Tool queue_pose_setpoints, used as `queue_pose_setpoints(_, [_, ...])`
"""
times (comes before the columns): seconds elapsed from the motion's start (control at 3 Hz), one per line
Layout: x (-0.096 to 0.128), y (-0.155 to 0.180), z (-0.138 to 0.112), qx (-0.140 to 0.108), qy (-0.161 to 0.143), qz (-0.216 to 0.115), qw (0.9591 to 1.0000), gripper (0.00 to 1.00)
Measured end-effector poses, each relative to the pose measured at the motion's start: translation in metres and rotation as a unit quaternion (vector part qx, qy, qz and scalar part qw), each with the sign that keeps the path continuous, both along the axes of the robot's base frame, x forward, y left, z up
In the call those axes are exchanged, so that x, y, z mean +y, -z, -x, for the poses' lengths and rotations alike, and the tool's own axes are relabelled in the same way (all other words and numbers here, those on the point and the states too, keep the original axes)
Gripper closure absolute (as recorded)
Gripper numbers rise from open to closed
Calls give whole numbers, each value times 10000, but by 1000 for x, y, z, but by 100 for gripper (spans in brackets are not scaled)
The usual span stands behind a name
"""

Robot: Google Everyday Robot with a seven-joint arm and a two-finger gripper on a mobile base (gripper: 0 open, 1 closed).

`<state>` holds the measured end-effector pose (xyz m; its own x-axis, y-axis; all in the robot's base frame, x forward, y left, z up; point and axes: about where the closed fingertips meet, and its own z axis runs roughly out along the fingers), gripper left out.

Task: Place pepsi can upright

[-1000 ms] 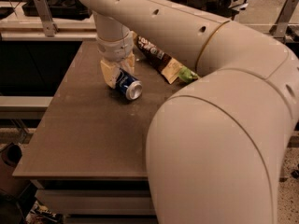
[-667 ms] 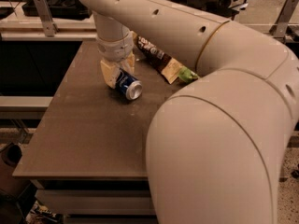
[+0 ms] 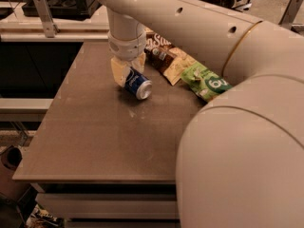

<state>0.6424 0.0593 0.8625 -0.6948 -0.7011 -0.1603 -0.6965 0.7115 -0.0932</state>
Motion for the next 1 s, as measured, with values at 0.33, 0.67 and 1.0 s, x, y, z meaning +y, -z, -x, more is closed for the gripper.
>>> queue_pose_setpoints(0.33, [-22, -13, 6, -202, -14, -152, 9997, 100])
queue_pose_setpoints(0.67, [-41, -29, 11, -469, -145, -431, 9979, 100])
queue_pose_setpoints(1.0, [-54, -50, 13, -815, -337, -766, 9931, 100])
